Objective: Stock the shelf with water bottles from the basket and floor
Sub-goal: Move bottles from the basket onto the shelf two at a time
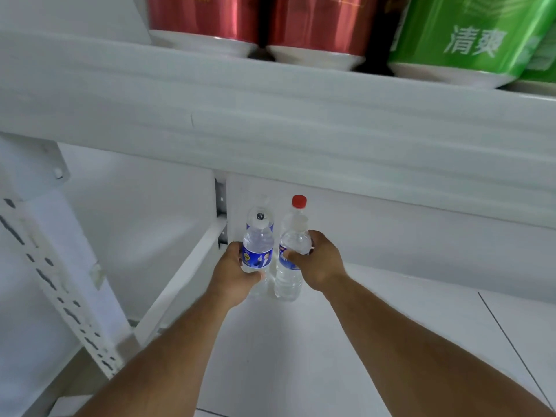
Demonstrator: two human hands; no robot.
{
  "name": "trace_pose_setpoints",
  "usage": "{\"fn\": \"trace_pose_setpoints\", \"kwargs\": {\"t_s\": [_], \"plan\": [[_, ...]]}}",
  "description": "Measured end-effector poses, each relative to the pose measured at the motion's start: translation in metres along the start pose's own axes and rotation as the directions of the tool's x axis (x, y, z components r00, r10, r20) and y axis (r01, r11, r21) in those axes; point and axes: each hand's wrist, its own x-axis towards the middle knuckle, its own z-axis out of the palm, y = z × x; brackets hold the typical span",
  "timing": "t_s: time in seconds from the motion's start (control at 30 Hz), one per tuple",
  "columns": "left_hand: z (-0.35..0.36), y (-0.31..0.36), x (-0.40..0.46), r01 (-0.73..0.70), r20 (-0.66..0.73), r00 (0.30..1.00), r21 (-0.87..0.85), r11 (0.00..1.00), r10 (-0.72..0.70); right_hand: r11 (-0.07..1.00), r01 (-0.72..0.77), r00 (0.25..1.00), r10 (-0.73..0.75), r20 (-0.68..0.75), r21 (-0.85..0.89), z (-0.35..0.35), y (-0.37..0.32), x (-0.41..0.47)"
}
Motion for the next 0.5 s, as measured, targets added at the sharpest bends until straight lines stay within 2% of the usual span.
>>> {"fn": "trace_pose_setpoints", "kwargs": {"t_s": [0.5], "plan": [[0.003,-0.002,0.011,-0.059,0.000,0.998,0.094,0.994,0.060,1.000,0.001,1.000,-0.001,-0.006,-0.029,0.006,0.004,0.007]]}}
